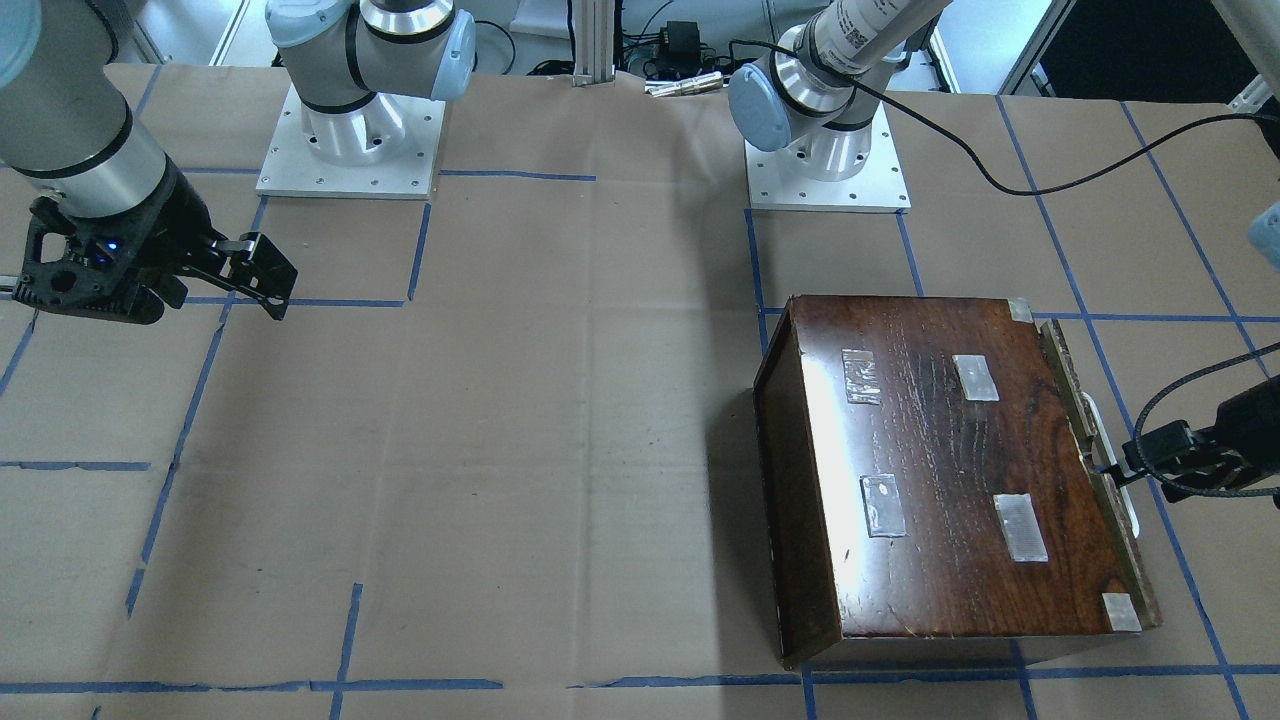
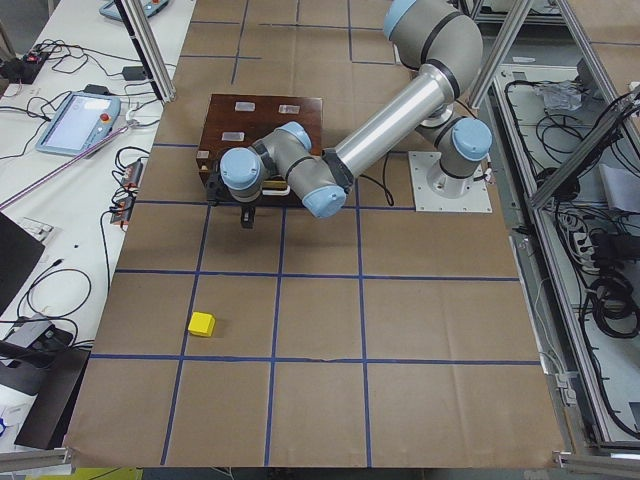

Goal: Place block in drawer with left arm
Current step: 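Pull the drawer outward with the left gripper, away from the box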

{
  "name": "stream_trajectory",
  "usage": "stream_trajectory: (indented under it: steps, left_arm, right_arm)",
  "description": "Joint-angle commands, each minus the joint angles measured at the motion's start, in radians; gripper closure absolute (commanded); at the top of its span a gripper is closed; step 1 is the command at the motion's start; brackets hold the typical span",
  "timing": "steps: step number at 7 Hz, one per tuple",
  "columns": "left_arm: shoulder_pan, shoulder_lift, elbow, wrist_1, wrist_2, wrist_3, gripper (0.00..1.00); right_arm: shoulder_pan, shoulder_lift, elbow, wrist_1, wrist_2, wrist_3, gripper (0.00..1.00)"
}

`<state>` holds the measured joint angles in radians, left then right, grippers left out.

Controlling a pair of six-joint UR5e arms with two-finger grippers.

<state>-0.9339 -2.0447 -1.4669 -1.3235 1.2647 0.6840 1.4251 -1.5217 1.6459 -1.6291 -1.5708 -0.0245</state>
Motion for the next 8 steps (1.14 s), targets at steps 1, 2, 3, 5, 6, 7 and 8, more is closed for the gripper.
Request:
stream_trajectory:
  steps: [1,2,3,5,6,7,8]
  left_arm:
    - [0.012,-0.009,0.004,0.009,0.001,0.0,0.02]
    - [0.021,-0.011,0.004,0.01,0.024,0.003,0.02]
    - [0.023,-0.012,0.004,0.012,0.03,0.009,0.02]
    - [0.024,-0.014,0.004,0.039,0.076,0.009,0.02]
    - [0.026,-0.014,0.004,0.041,0.081,0.009,0.02]
    - [0.026,-0.011,0.005,0.041,0.081,0.009,0.02]
    - [0.026,-0.011,0.02,0.04,0.084,0.009,0.02]
  right_arm:
    - [0.0,0.0,-0.002,0.0,0.0,0.0,0.0]
    - [0.0,0.0,0.0,0.0,0.0,0.0,0.0]
    - [0.0,0.0,-0.002,0.0,0.0,0.0,0.0]
    - [0.0,0.0,0.0,0.0,0.0,0.0,0.0]
    - [0.0,0.0,-0.002,0.0,0.0,0.0,0.0]
    - [0.0,0.0,0.0,0.0,0.0,0.0,0.0]
    - [0.0,0.0,0.0,0.0,0.0,0.0,0.0]
